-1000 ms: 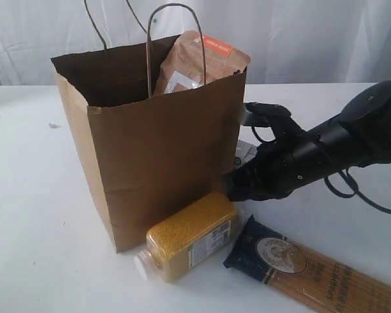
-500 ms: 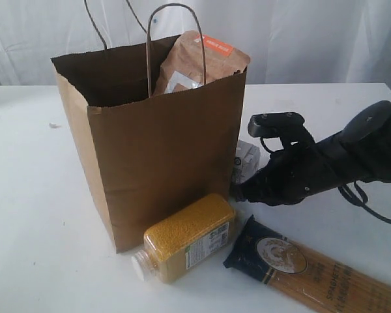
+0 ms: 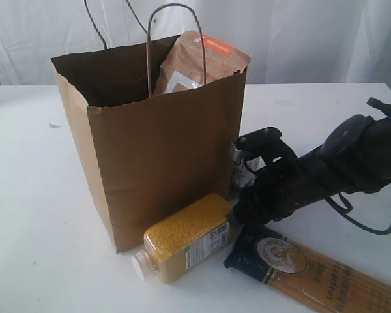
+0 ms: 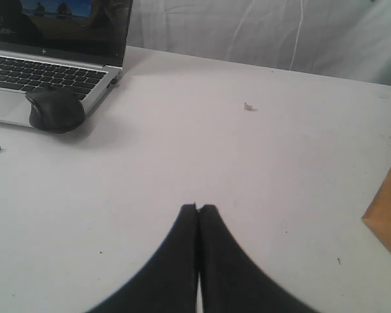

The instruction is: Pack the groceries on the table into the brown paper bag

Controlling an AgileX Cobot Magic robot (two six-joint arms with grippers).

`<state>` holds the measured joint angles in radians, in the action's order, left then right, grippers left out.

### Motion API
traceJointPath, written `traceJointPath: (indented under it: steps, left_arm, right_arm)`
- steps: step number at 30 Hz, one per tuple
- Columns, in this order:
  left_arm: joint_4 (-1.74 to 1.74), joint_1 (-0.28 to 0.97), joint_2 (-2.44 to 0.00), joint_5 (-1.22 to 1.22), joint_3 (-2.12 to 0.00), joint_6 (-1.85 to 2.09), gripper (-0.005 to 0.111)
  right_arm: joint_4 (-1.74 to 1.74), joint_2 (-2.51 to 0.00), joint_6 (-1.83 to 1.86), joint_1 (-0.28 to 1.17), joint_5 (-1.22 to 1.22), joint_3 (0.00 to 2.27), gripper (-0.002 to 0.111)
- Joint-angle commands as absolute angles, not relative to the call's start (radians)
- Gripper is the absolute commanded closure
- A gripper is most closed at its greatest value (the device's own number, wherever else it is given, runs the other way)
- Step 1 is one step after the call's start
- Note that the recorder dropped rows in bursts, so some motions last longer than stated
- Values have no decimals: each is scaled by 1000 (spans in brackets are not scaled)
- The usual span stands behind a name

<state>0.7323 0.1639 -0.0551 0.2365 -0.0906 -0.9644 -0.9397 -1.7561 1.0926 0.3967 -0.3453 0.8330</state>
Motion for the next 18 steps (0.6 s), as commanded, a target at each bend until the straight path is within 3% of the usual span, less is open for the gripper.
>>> traceJointPath:
  steps: [1, 9, 14, 18]
  left_arm:
    - [744, 162, -48, 236, -90, -964, 107]
    - [744, 162, -48, 236, -90, -964, 107]
    - [744, 162, -48, 236, -90, -964, 107]
    - [744, 162, -48, 236, -90, -964, 107]
  right_arm:
    - [-940, -1771, 1112, 399, -333, 835, 77]
    - [-948, -1824, 1216, 399, -415, 868, 76]
    - [-948, -1848, 1232, 399, -440, 909, 68]
    - [-948, -1848, 1232, 399, -440, 908, 77]
